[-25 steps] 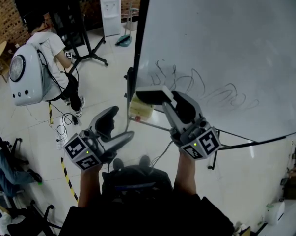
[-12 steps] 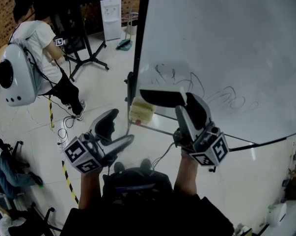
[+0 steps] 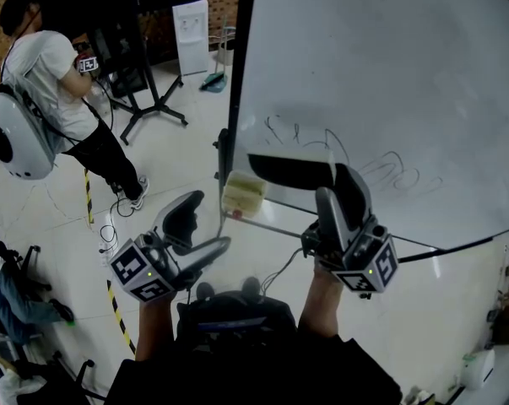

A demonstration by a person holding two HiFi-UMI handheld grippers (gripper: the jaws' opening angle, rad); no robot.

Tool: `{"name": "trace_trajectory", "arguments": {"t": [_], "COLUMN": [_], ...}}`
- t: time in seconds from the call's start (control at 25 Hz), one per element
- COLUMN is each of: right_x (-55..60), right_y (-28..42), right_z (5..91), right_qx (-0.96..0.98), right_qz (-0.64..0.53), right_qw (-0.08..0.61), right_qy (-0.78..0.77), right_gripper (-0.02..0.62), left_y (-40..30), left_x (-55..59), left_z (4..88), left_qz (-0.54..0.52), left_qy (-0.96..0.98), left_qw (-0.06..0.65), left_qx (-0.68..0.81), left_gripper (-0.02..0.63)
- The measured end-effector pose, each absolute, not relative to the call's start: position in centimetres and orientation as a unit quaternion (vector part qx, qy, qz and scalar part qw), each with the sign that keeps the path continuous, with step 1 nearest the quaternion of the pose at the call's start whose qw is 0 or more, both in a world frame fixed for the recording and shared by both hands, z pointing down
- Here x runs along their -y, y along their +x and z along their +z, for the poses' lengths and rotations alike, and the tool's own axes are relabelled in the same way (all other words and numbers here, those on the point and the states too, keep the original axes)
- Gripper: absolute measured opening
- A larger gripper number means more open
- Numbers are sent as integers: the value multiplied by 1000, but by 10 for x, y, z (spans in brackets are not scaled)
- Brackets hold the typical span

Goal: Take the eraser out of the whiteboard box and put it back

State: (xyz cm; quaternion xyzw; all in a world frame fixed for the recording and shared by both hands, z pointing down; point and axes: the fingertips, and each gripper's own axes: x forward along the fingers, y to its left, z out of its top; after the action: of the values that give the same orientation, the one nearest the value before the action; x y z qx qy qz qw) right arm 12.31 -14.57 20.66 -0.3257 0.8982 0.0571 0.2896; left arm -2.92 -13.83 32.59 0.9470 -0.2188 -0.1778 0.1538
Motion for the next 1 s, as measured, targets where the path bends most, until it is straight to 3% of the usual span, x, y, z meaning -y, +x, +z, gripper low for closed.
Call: {"name": "trace_trajectory", "arguments": {"t": [1.0], "right_x": [134], "right_y": [131], "right_z": [196], "right_qx": [-894], "right_qz": [64], "right_qw": [316], "right_qy": [-311], "right_gripper": [156], "left_y": [-20], "left_x": [136], "left_z": [310], "left_qz": [-189], "left_qy": [951], "left_qw": [117], "left_qx": [215], "left_gripper": [414]}}
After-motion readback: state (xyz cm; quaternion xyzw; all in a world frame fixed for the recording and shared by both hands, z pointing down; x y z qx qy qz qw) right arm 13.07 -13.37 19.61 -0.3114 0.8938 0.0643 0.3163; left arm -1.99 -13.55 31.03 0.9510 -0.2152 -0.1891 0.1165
